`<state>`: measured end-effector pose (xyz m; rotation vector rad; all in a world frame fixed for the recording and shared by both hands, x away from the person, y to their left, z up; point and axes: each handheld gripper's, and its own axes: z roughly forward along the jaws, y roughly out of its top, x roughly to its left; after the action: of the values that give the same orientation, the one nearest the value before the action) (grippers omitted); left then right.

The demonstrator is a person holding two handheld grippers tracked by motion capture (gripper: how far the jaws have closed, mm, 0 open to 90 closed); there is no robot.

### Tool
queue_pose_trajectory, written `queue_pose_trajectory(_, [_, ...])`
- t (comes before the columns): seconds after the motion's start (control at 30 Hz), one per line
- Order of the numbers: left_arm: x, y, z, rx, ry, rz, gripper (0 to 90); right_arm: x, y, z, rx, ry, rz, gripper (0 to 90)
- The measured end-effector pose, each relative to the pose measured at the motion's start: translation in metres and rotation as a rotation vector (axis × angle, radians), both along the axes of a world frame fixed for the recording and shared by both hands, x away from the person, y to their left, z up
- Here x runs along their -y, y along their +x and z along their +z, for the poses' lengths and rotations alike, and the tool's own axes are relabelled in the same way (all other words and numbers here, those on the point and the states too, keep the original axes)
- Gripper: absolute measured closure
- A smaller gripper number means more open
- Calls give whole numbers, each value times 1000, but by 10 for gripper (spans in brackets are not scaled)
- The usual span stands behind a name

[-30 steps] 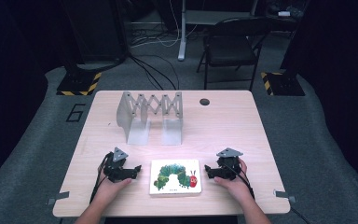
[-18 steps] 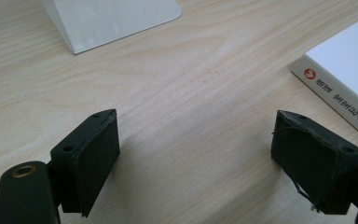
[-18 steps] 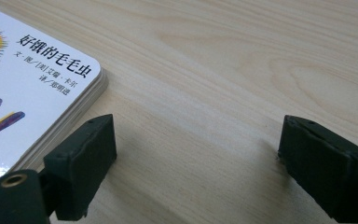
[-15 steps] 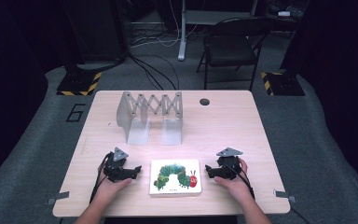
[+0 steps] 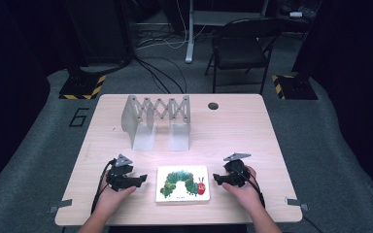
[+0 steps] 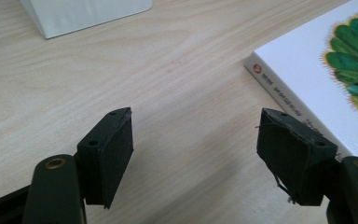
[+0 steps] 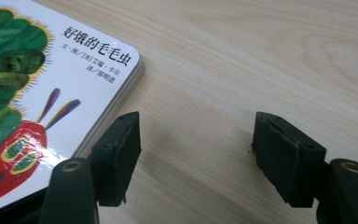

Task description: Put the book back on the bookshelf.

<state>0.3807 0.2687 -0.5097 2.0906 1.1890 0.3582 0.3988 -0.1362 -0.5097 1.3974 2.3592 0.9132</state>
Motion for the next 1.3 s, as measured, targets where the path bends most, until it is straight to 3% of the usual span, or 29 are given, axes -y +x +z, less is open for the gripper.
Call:
queue_pose_trajectory(0.2, [3,-8,6,1,-22,1,268,1,-2,6,-37,52,-9,371])
queue_pose_trajectory(0.3, [7,-9,7,-11,3,-7,262,-1,-2,10,-47,35,1,371])
queue_pose_trajectory(0.37, [8,-8,12,-12,-7,-10,261,-1,-2,13,-56,32,3,373])
queue_pose_trajectory(0.47, [11,-9,20,-20,-38,-20,261,0,0,20,-58,51,1,373])
queue_pose_trajectory(0.63, [18,-15,26,-29,-20,-54,261,-5,5,33,-38,53,33,374])
queue_pose_trajectory(0.87, [25,-28,21,-14,-36,-76,262,-14,11,36,-45,62,90,375])
queue_pose_trajectory(1.07, [28,-36,17,10,-69,-98,261,-16,16,35,-46,93,83,375])
queue_pose_trajectory(1.3, [33,-43,12,0,-53,-145,268,-17,16,30,-40,119,82,377])
